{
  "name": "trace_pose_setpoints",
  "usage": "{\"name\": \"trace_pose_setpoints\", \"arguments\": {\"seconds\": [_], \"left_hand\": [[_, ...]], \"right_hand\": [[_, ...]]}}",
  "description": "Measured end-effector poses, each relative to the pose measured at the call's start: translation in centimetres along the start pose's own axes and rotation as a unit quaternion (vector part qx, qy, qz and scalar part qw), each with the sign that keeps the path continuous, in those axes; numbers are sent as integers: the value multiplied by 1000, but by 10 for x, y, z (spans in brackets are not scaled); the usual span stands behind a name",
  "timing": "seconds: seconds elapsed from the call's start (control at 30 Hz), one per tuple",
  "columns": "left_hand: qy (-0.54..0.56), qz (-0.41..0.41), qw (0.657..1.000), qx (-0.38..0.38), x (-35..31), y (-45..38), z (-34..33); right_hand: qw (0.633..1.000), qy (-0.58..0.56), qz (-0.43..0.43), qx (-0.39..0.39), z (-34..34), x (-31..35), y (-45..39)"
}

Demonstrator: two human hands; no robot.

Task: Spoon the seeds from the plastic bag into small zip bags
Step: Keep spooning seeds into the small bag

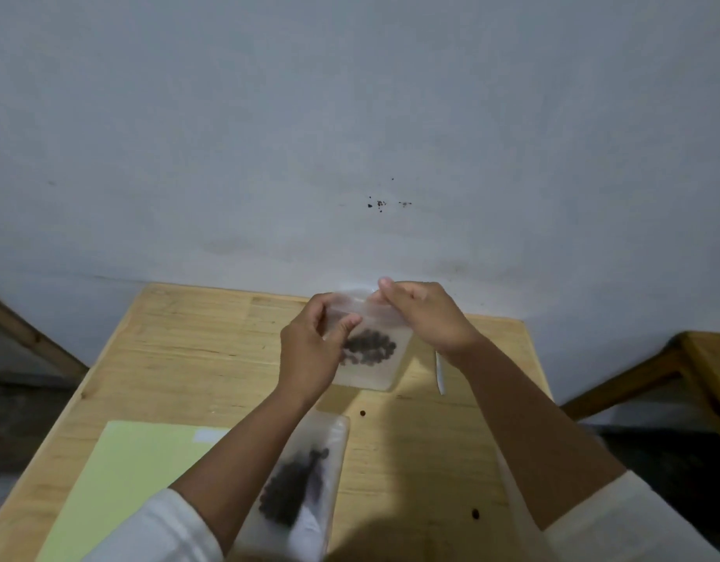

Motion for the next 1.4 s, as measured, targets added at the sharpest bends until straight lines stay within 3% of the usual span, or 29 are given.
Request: {"name": "trace_pose_setpoints", "arguments": {"seconds": [0.13, 0.33, 0.5, 0.6, 0.83, 1.03, 1.4], "left_hand": [[59, 50, 996, -36, 4, 3, 16], [32, -29, 999, -25, -4, 10, 42], [-7, -98, 993, 61, -5, 3, 61], [0, -97, 991, 93, -7, 1, 69], [14, -60, 997, 46, -7, 3, 71], [-8, -46, 996, 78, -2, 6, 73], [-55, -46, 995, 72, 6, 14, 66]], "right_hand": [[990, -124, 40, -53, -8, -10, 17], [982, -99, 94, -130, -20, -5, 33], [985, -73, 121, -101, -24, 5, 39], [988, -80, 113, -76, -24, 7, 42], [982, -113, 94, -116, -38, 7, 41], [989, -111, 63, -72, -50, 1, 42], [986, -136, 16, -100, -74, -2, 47]]}}
Point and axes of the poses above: each hand's wrist, its own y-axis away from the middle knuckle, its own z-axis out of the back of the hand, x = y × z, the point moved 2 cm from there along -y, towards the middle knuckle, and after that the axes turned 9 degrees about -y, right-handed, at the moved point
